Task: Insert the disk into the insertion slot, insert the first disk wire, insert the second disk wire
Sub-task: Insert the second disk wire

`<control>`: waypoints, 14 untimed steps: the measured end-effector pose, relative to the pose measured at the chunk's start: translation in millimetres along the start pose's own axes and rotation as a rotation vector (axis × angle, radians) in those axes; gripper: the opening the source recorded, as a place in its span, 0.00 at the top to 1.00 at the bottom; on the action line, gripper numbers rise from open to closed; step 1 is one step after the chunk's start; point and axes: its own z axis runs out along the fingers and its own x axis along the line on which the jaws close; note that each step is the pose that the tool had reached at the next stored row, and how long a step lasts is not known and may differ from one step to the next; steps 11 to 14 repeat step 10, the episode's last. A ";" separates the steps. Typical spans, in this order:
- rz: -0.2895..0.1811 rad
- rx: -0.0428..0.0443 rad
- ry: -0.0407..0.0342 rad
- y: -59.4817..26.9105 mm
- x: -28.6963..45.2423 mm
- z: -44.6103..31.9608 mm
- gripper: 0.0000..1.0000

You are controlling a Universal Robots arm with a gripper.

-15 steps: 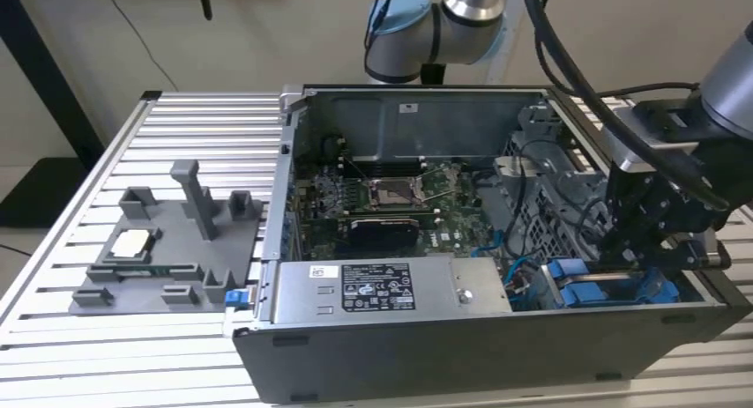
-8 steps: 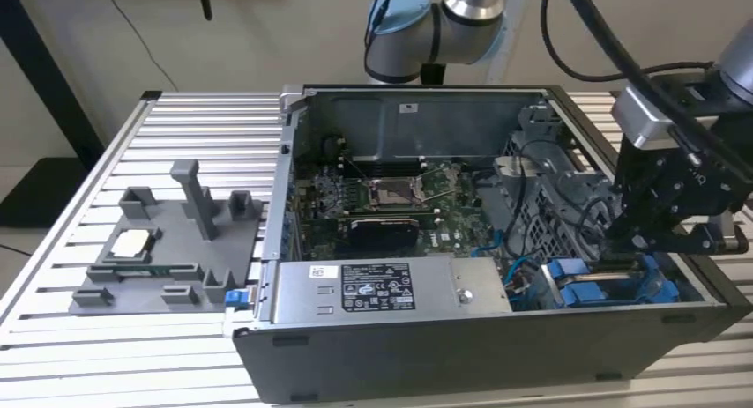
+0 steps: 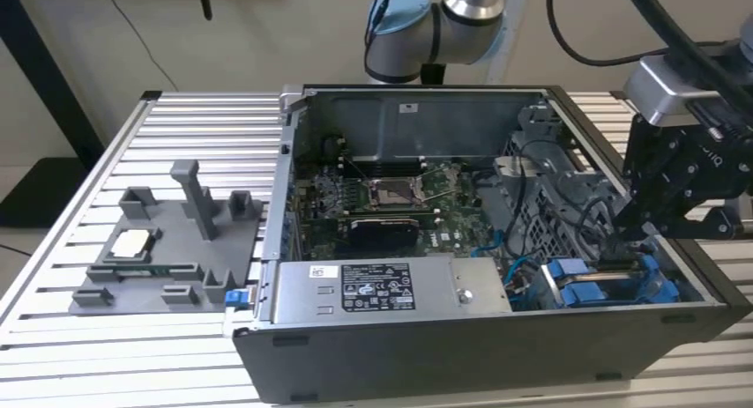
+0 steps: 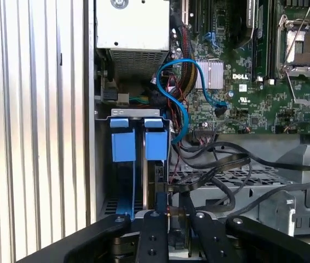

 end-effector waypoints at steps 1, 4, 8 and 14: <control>0.000 0.0000 0.0002 0.0 0.0 -0.4 0.76; 0.000 0.0000 0.0002 0.0 -0.3 -2.5 0.76; 0.000 0.0000 0.0003 0.0 -0.4 -3.2 0.76; 0.000 0.0000 0.0003 0.0 -0.4 -3.3 0.76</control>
